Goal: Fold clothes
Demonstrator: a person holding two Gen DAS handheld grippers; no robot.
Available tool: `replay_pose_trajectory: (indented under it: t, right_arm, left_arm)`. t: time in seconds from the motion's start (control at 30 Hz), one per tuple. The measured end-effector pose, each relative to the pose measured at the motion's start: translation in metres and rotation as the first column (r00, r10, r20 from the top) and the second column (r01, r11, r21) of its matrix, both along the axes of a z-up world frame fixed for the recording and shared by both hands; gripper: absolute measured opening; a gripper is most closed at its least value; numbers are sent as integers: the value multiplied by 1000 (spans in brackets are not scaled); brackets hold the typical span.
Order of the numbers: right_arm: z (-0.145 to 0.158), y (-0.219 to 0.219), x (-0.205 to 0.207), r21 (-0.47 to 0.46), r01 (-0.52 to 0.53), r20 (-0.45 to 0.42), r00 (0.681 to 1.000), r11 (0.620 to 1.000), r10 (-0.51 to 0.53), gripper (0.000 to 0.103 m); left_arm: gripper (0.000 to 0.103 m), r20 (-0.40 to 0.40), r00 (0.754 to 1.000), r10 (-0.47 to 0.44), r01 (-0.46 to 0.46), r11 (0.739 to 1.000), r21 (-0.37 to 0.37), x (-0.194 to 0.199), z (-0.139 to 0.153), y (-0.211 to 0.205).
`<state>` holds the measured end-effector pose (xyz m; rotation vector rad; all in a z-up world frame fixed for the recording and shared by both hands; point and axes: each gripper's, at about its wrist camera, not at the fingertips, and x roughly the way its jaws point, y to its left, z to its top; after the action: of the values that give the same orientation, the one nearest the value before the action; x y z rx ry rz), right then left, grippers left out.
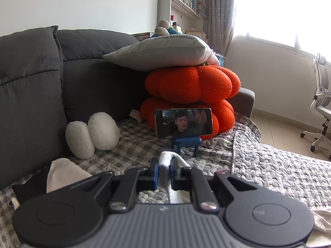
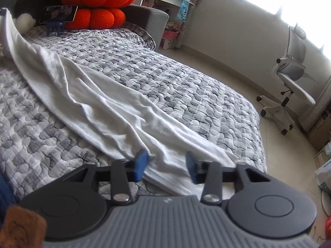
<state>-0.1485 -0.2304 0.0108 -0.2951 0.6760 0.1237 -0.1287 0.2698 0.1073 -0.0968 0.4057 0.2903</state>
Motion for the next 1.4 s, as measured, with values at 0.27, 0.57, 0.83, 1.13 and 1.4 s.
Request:
replay_pose_trajectory:
  t: [0.27,0.57,0.83,1.13,1.4]
  right_arm:
    - [28,-12,41,-4,93,56,994,996,-93,0]
    - [72,-56,104,169,315,116,935,934,-336,0]
    - [30,-74,140,83,426,22,903,901,-429,0]
    - [21,-74,131,90,419,4,907,903,-421,0]
    - [15,-65,123,73,376,-1,926,924,-377,0]
  left_arm:
    - [11,82,996,-28,27,1000,6,27,22,-1]
    - [11,233,967,-99,102,995,0,14,48,-3]
    - [12,-34,983,-179,176,982,-72,-47,-62,19]
    - [61,-9,976,-218,206,934,-291,-48,-53,56]
    - [71,-209,914,-347,250,890,-382,60,-62,18]
